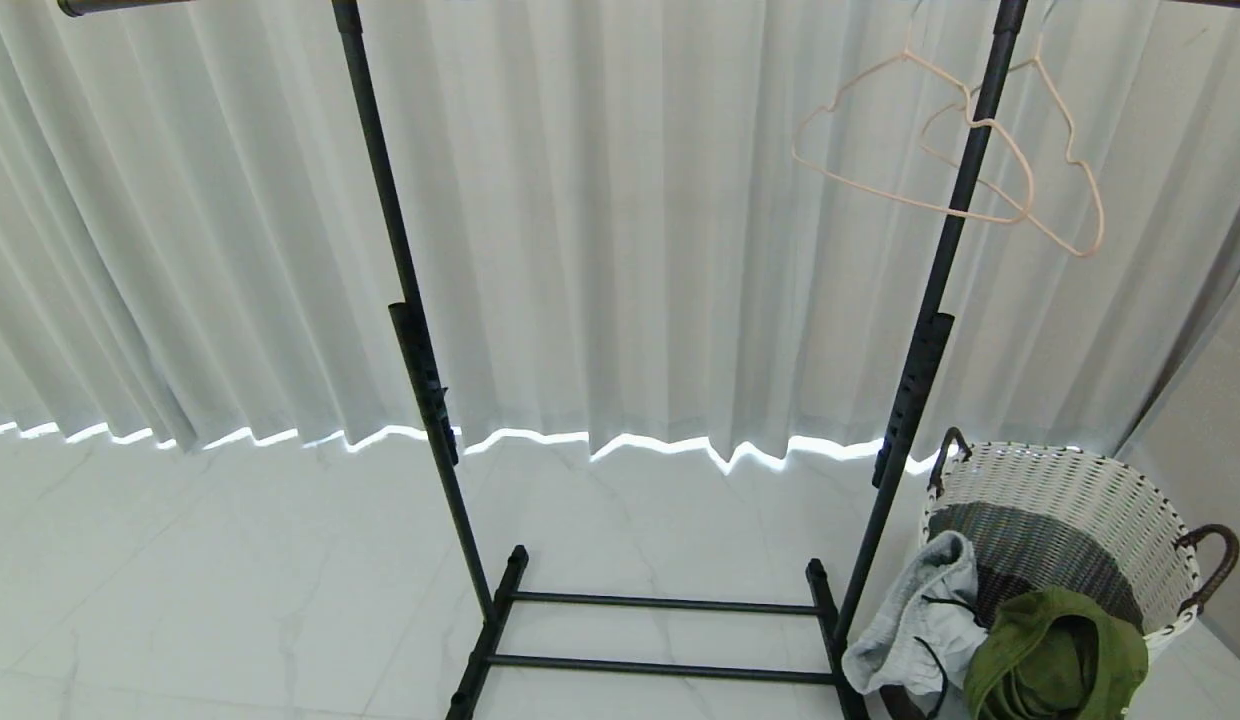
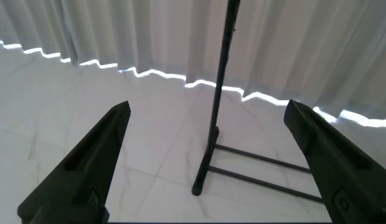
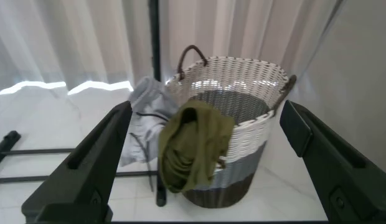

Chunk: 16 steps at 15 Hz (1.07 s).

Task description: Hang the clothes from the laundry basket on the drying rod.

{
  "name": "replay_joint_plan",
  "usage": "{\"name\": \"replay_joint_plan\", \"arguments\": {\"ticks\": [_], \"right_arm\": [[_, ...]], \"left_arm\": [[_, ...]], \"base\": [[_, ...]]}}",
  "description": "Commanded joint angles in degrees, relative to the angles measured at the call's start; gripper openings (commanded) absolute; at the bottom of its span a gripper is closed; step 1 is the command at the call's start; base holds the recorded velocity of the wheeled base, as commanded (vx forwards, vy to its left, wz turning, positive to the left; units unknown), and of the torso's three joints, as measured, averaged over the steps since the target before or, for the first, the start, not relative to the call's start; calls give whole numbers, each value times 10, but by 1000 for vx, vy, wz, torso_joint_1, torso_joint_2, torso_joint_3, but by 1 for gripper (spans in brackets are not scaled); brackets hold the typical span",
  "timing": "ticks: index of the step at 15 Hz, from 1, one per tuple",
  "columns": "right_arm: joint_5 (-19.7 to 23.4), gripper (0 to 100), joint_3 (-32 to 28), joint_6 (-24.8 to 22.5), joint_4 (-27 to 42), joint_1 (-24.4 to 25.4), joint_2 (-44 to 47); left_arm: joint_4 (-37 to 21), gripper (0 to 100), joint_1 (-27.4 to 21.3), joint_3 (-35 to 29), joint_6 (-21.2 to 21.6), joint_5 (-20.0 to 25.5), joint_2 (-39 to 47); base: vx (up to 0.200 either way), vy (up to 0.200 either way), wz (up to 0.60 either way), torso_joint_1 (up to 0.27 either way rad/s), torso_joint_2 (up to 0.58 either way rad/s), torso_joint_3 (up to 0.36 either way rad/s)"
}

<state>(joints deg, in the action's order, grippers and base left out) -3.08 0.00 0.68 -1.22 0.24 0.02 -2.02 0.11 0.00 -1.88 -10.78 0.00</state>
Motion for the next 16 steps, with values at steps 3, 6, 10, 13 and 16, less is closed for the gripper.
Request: {"name": "replay_joint_plan", "arguments": {"ticks": [3, 6, 10, 13, 16], "right_arm": [[0, 100, 0, 1, 0, 0, 0], [1, 100, 0, -1, 0, 0, 0], [3, 100, 0, -2, 0, 0, 0], [3, 100, 0, -2, 0, 0, 0], [3, 100, 0, -2, 0, 0, 0]], "left_arm": [[0, 100, 0, 0, 0, 0, 0], [0, 100, 0, 0, 1, 0, 0], [0, 100, 0, 0, 0, 0, 0], [0, 100, 0, 0, -1, 0, 0], [0, 100, 0, 0, 0, 0, 0]], "base": [[0, 0, 0, 0, 0, 0], [0, 0, 0, 0, 0, 0], [150, 0, 0, 1, 4, 3], [200, 0, 0, 2, 2, 1], [200, 0, 0, 5, 4, 1]]}}
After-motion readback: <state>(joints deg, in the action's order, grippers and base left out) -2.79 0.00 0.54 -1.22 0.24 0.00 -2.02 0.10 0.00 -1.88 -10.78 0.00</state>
